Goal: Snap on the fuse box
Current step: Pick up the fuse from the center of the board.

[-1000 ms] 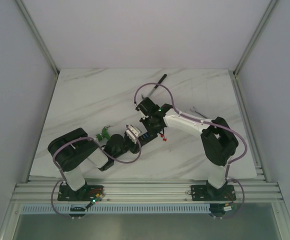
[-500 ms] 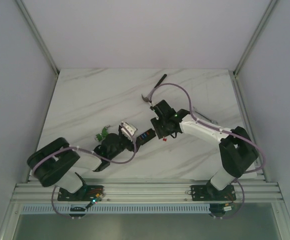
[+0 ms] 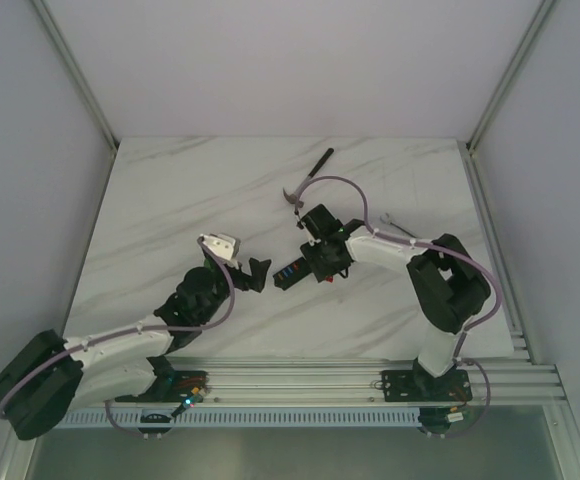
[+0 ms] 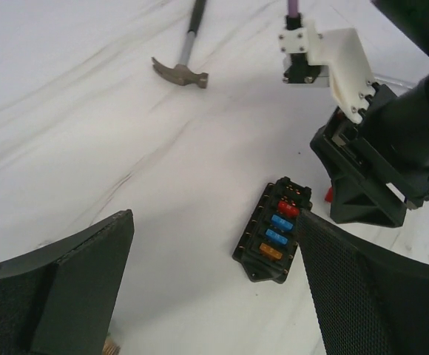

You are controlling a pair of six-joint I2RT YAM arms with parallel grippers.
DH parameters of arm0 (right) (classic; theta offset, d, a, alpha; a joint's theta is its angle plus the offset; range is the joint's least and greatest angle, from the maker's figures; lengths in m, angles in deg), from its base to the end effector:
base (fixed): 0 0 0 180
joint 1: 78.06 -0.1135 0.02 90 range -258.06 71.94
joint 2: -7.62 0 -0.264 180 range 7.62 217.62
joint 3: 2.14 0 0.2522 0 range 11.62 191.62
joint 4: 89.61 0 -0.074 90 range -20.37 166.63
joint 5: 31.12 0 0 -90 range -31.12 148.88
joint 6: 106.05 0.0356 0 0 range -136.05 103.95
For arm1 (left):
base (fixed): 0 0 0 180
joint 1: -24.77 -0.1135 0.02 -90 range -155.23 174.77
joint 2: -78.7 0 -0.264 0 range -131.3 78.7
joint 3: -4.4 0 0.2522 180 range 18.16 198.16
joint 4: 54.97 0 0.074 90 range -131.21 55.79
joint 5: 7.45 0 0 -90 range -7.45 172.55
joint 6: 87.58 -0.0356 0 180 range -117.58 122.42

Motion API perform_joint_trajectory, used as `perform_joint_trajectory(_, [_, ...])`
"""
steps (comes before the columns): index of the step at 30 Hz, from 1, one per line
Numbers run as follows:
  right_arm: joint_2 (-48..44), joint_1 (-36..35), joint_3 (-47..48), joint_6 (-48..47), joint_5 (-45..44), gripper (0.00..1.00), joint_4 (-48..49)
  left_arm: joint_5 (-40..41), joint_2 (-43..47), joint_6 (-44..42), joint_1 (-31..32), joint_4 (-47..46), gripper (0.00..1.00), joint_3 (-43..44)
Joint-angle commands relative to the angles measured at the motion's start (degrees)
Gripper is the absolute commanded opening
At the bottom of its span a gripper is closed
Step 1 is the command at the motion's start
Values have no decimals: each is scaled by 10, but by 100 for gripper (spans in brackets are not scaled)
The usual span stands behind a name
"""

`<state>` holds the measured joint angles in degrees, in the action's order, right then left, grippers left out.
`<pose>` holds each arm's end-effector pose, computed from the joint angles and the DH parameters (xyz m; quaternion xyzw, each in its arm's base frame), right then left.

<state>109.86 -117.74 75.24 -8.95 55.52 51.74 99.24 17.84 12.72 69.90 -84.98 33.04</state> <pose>0.2735 0.2242 0.1674 -0.2665 0.9358 0.0647 0.2215 0.1574 -0.1436 0.2055 0.1174 0.7104 -0.2265 0.6559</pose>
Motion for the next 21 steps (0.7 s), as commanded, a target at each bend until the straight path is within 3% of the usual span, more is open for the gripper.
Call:
perform_joint_trajectory(1, [21,4,31,-12,9,49,9,50,38,48,-9,81,100,7])
perform_joint_trajectory(21, [65,16,41,-18,7,32,-13,24,6,62,-20,97,100,28])
